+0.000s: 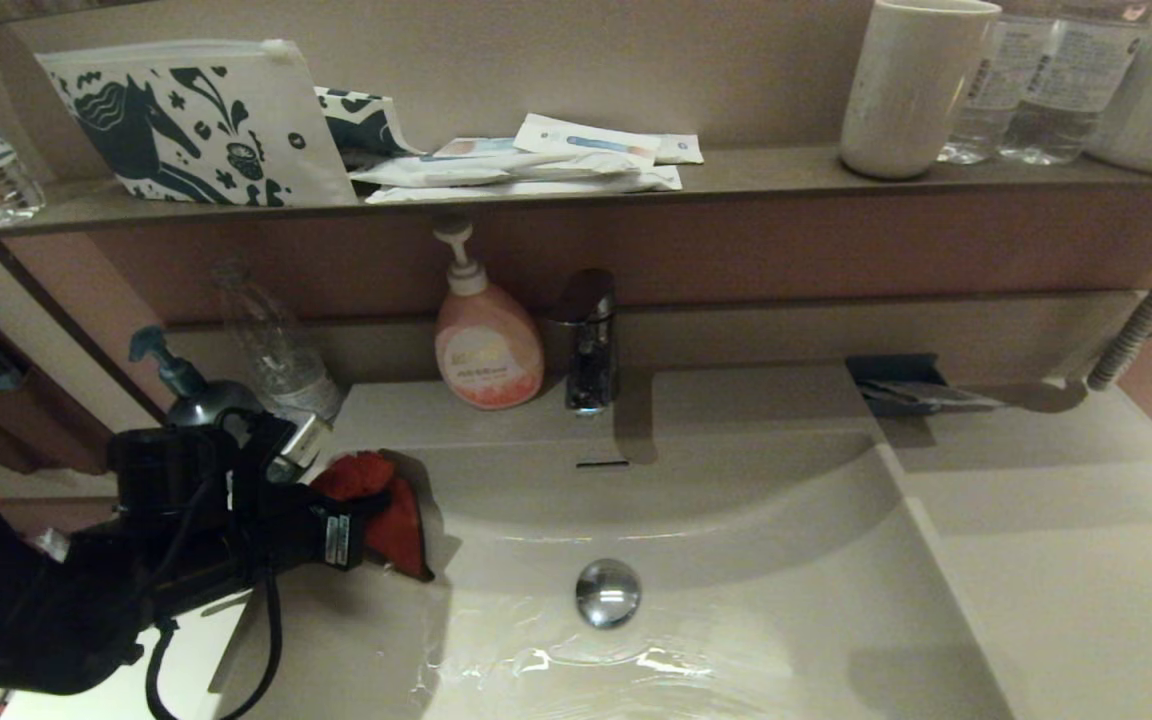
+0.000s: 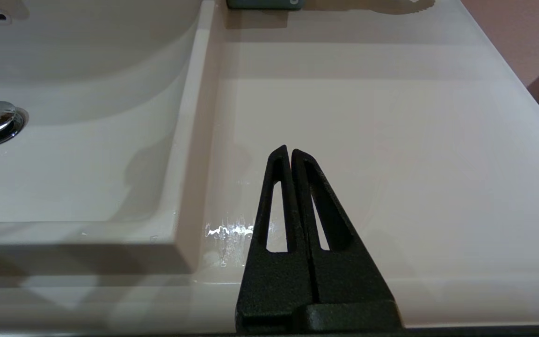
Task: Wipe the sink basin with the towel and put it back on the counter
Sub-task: Wipe the sink
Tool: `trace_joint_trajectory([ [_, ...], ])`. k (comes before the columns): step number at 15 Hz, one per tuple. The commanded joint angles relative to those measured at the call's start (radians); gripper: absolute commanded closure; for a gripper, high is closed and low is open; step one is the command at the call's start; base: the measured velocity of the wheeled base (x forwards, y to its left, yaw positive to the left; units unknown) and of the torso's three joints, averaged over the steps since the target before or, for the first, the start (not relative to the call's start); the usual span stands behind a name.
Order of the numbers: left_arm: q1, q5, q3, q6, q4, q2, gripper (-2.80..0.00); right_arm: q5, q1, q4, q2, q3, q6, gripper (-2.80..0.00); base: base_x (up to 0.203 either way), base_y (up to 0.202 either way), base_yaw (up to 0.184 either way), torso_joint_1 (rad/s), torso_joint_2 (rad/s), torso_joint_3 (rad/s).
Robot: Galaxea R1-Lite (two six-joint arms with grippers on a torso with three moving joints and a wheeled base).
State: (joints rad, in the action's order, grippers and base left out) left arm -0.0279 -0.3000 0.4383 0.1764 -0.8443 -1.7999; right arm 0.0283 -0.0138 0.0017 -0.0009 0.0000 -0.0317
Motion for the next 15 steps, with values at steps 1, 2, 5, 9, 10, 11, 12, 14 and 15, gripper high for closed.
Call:
trace_joint_trajectory([
  [1, -0.001, -0.001, -0.052, 0.000, 0.007, 0.030, 0.00, 0.001, 0.000, 0.000, 0.001, 0.000, -0.001, 0.00, 0.000, 0.000, 0.000, 0.000, 0.00, 0.000],
  [2, -0.006, 0.000, -0.092, 0.000, 0.007, 0.060, 0.00, 0.001, 0.000, 0.000, 0.001, 0.000, -0.001, 0.00, 0.000, 0.000, 0.000, 0.000, 0.00, 0.000],
  [5, -0.042, 0.014, -0.214, -0.001, 0.008, 0.164, 0.00, 0.001, 0.000, 0.000, 0.001, 0.000, -0.001, 0.00, 0.000, 0.000, 0.000, 0.000, 0.00, 0.000],
  [9, -0.113, 0.045, -0.347, -0.005, 0.010, 0.305, 0.00, 0.001, 0.000, 0.000, 0.001, 0.000, -0.001, 0.00, 0.000, 0.000, 0.000, 0.000, 0.00, 0.000],
  [10, -0.130, 0.053, -0.382, -0.008, 0.010, 0.338, 0.00, 0.001, 0.000, 0.000, 0.001, 0.000, -0.001, 0.00, 0.000, 0.000, 0.000, 0.000, 0.00, 0.000],
  [11, -0.141, 0.063, -0.408, -0.010, 0.010, 0.367, 0.00, 0.001, 0.000, 0.000, 0.001, 0.000, -0.001, 0.00, 0.000, 0.000, 0.000, 0.000, 0.00, 0.000],
  [12, -0.146, 0.069, -0.426, -0.010, 0.010, 0.399, 0.00, 0.001, 0.000, 0.001, 0.001, 0.000, -0.001, 0.00, 0.000, 0.000, 0.000, 0.000, 0.00, 0.000],
  [14, -0.145, 0.077, -0.436, -0.015, 0.026, 0.477, 0.00, 0.001, 0.000, 0.000, 0.001, 0.000, -0.001, 0.00, 0.000, 0.000, 0.000, 0.000, 0.00, 0.000],
  [15, -0.145, 0.082, -0.437, -0.016, 0.062, 0.529, 0.00, 0.001, 0.000, 0.000, 0.001, 0.000, -0.001, 0.00, 0.000, 0.000, 0.000, 0.000, 0.00, 0.000],
])
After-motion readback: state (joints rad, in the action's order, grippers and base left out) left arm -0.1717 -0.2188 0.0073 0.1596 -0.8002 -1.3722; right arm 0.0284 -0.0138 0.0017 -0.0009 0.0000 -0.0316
